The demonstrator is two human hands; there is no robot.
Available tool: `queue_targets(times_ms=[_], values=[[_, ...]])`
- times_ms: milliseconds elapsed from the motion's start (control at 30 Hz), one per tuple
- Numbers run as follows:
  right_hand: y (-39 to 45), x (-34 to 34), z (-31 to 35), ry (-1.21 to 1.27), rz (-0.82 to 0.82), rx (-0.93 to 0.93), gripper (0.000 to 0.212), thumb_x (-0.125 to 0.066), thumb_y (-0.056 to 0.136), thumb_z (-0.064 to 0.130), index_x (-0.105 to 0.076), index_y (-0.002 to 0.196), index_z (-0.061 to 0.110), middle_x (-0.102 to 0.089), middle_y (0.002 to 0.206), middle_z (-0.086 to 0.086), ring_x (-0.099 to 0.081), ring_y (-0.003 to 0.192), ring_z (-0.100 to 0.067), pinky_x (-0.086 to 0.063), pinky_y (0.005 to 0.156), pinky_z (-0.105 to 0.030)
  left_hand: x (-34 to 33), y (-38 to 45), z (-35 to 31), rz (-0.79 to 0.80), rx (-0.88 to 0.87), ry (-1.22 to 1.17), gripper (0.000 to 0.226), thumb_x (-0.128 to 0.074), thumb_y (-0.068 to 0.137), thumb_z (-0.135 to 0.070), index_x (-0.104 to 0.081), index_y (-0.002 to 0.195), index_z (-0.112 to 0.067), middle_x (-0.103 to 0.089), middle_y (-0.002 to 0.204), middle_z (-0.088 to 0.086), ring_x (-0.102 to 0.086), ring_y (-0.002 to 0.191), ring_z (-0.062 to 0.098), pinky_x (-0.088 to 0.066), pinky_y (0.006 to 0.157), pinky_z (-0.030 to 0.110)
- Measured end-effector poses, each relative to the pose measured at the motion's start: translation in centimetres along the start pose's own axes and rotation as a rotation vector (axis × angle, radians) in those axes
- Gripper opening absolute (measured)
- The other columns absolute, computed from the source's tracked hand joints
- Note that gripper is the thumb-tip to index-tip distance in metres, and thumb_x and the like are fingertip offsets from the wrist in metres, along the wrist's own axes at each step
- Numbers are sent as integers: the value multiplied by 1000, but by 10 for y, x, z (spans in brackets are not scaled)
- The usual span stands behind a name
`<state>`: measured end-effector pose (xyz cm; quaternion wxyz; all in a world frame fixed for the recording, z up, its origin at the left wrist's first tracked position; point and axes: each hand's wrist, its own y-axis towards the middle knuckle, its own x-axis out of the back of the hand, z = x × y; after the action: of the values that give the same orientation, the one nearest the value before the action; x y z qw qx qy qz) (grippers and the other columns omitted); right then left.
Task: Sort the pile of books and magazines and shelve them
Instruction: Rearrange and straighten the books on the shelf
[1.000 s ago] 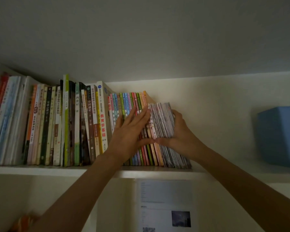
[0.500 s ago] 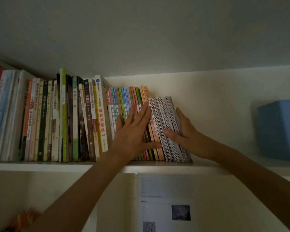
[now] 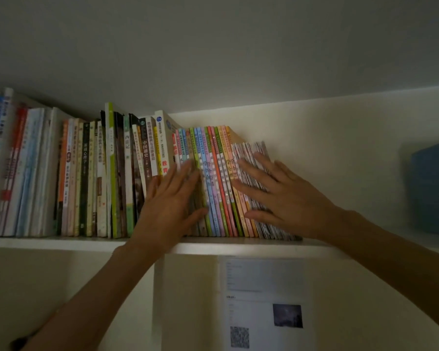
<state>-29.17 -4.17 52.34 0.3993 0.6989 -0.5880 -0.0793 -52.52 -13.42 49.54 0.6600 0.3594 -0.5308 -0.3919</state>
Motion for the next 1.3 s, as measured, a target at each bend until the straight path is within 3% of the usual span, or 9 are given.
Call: queue_targets(times_ms=[167, 300, 400, 500, 733, 900, 1033, 1167, 1300], values=[[4, -8, 3, -31, 4, -5, 57, -18, 97, 48, -48, 135, 19, -34, 150, -11, -24, 140, -35, -30, 106, -55, 0, -1, 2, 72, 57, -65, 92, -17, 72, -72, 3, 145, -20, 15, 149, -6, 24, 135, 9, 11, 113, 33], [9, 5, 8, 80, -101, -72, 47, -33, 90, 46, -57, 124, 24, -46, 143, -7, -27, 136, -29, -17, 107, -54, 19, -15, 1, -23, 19, -103, 70, -56, 85, -36, -27, 145, -14, -19, 154, 9, -11, 143, 21, -17, 117, 46], [24, 13, 26, 216, -285, -69, 34, -53, 82, 31, -62, 113, 19, -54, 132, -8, -38, 129, -29, -23, 109, -46, 26, -28, 15, -24, 101, -77, 85, -64, 83, -34, -11, 148, -19, -7, 157, 0, -9, 143, 16, -9, 118, 36], [42, 18, 53, 268, -302, -59, 21, -64, 77, 20, -66, 96, 12, -63, 108, -9, -53, 105, -26, -47, 88, -38, 30, -34, 36, -60, 194, -134, 99, -68, 78, -43, 2, 147, -27, 0, 156, -4, -2, 140, 8, -1, 108, 26], [89, 21, 115, 626, -125, -431, 31, -54, 89, 45, -54, 93, 15, -52, 69, 7, -51, 64, -10, -45, 59, -27, 29, -34, 104, -137, 201, -241, 96, -70, 76, -40, -9, 148, -22, -8, 156, 1, -11, 142, 19, -13, 113, 34], [124, 21, 143, 662, 50, -612, 62, -65, 80, 49, -34, 120, 13, -58, 102, -4, -59, 85, -20, -49, 65, -30, 21, -31, 140, 10, -1, -252, 114, -48, 63, -76, 25, 137, -28, 26, 147, -9, 20, 137, 3, 2, 114, 31], [131, 22, 157, 646, 48, -688, 66, -69, 80, 40, -28, 126, 14, -59, 101, -1, -56, 79, -15, -42, 57, -21, 14, -29, 149, -27, 0, -118, 114, -16, 52, -90, 39, 129, -28, 43, 137, -12, 39, 129, 2, 16, 109, 36], [143, 21, 171, 595, -8, -749, 73, -68, 83, 36, -23, 133, 9, -61, 111, -7, -63, 91, -22, -52, 73, -29, 9, -23, 156, 19, -29, -236, 117, -18, 46, -96, 46, 123, -35, 48, 133, -17, 42, 126, -2, 18, 107, 38], [137, 22, 168, 637, 26, -721, 66, -67, 83, 36, -30, 131, 11, -61, 113, -6, -63, 91, -21, -50, 71, -27, 17, -26, 149, 57, 8, -254, 120, -40, 54, -88, 39, 126, -33, 43, 137, -12, 36, 130, 4, 15, 110, 38]])
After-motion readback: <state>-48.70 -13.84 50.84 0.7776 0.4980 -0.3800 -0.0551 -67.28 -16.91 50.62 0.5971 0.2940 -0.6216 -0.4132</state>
